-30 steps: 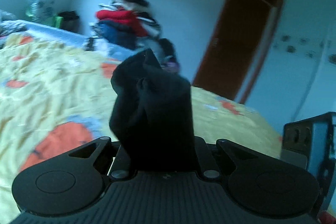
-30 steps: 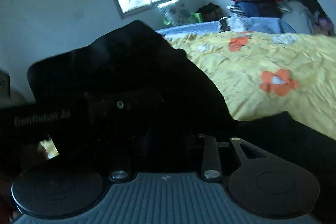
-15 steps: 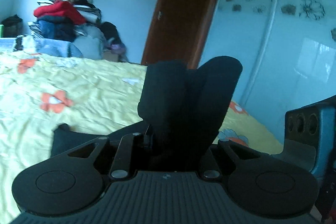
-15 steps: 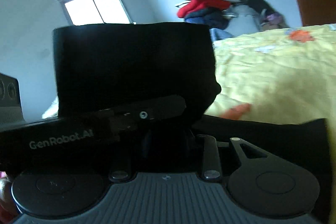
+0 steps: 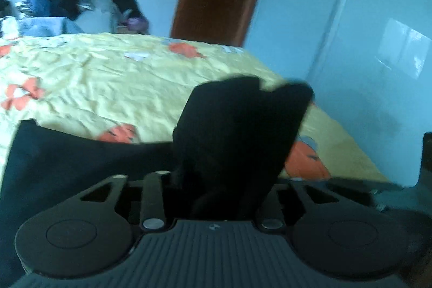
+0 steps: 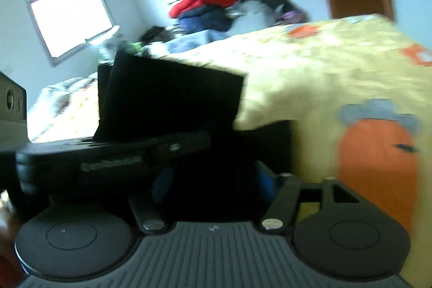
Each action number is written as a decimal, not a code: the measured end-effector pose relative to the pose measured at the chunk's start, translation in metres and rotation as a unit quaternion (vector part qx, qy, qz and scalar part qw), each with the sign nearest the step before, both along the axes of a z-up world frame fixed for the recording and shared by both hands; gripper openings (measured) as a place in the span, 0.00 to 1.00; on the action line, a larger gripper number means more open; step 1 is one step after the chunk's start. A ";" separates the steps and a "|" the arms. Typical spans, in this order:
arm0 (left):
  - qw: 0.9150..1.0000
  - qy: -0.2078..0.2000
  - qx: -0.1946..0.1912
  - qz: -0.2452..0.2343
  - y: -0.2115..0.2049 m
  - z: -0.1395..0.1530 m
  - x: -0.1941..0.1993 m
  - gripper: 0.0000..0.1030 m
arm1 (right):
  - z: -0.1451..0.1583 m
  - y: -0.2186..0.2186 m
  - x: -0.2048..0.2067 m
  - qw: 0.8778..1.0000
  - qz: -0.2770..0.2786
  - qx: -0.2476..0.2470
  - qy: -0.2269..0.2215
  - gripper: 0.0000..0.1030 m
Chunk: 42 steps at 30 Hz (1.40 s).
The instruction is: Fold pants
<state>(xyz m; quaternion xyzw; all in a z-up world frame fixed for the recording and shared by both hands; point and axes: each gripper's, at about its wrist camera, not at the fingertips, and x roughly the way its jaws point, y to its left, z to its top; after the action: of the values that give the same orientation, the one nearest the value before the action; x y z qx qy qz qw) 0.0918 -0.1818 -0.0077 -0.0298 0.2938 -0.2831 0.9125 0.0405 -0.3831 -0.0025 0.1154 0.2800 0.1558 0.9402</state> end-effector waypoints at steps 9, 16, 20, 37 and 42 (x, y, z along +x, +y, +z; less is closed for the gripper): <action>0.993 0.016 -0.027 -0.112 0.004 0.014 -0.022 0.71 | 0.002 -0.070 -0.028 0.983 -0.182 -0.009 -0.011 0.69; 0.998 -0.039 -0.010 0.047 0.085 0.044 0.005 0.91 | 0.019 -0.050 -0.009 0.991 -0.115 0.054 -0.051 0.73; 0.988 -0.028 0.110 0.109 0.097 0.023 0.036 0.91 | 0.023 0.007 0.018 0.995 -0.054 -0.057 -0.056 0.82; 0.991 0.102 -0.066 0.063 0.197 -0.030 0.029 0.89 | -0.004 -0.049 0.028 0.995 -0.024 0.094 0.036 1.00; 0.994 0.076 -0.059 0.046 0.193 -0.034 0.022 0.93 | -0.018 -0.025 0.028 0.996 0.018 0.051 0.075 1.00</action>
<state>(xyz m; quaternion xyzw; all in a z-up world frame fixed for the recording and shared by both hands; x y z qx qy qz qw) 0.1134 0.0112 -0.0416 -0.1183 0.3432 -0.2541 0.8965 0.0682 -0.4085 -0.0205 0.1699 0.3430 0.1774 0.9067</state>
